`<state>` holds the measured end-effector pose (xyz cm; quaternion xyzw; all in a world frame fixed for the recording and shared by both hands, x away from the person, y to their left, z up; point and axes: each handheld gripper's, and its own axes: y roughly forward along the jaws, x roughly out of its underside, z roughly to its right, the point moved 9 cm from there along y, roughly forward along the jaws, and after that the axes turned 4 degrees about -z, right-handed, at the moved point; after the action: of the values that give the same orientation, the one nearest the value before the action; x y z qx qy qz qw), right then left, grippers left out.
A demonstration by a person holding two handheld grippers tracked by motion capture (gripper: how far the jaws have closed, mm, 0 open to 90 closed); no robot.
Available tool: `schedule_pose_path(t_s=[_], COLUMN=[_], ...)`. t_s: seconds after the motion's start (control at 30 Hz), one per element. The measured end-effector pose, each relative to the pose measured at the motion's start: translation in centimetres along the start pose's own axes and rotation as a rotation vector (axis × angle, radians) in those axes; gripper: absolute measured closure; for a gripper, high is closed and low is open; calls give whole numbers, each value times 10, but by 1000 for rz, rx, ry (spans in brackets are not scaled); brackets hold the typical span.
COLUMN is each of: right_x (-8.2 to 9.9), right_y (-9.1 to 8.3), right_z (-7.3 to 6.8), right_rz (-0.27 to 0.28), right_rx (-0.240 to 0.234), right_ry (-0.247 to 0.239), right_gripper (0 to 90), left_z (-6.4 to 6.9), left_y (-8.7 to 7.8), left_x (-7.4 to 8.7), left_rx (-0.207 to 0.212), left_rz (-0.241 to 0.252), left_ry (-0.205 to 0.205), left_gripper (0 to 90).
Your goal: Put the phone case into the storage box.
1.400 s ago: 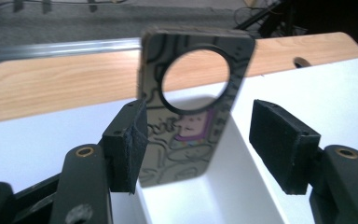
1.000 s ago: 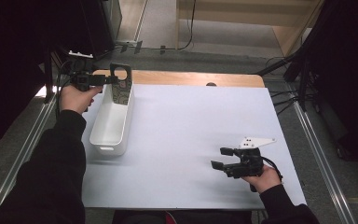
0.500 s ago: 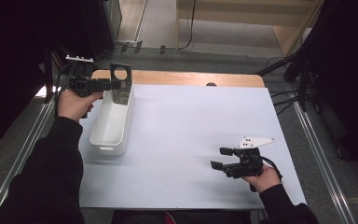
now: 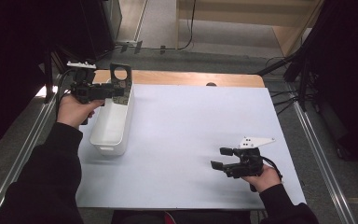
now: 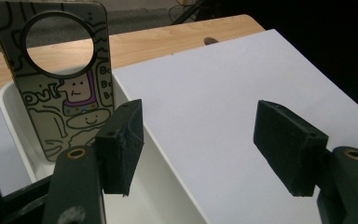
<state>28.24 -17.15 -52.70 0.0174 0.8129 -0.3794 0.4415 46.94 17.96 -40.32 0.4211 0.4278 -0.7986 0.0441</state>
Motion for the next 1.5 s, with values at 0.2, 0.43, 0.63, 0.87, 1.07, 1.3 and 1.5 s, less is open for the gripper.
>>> schedule_pose_path(t_s=[0.2, 0.43, 0.63, 0.87, 1.07, 1.3, 1.5], right_x=[0, 0, 0, 0, 0, 0, 0], right_y=[0, 0, 0, 0, 1, 1, 1], right_z=[1, 0, 0, 0, 0, 0, 0], right_rz=[0, -2, 1, 1, 3, 1, 0], right_rx=[1, 1, 0, -1, 0, -3, -4], right_ry=[3, 5, 3, 2, 1, 2, 3], right_gripper=[263, 263, 262, 262, 263, 263, 263], left_z=[10, 22, 31, 43, 52, 65, 76], left_y=[-1, -3, -2, 1, 3, 6, 6], left_x=[8, 20, 30, 40, 48, 58, 66], left_rx=[12, 19, 33, 51, 62, 80, 88], left_rz=[-5, 0, 6, -2, -2, -10, -2], left_ry=[25, 60, 69, 99, 111, 141, 173], left_gripper=[330, 330, 330, 330, 330, 330, 330])
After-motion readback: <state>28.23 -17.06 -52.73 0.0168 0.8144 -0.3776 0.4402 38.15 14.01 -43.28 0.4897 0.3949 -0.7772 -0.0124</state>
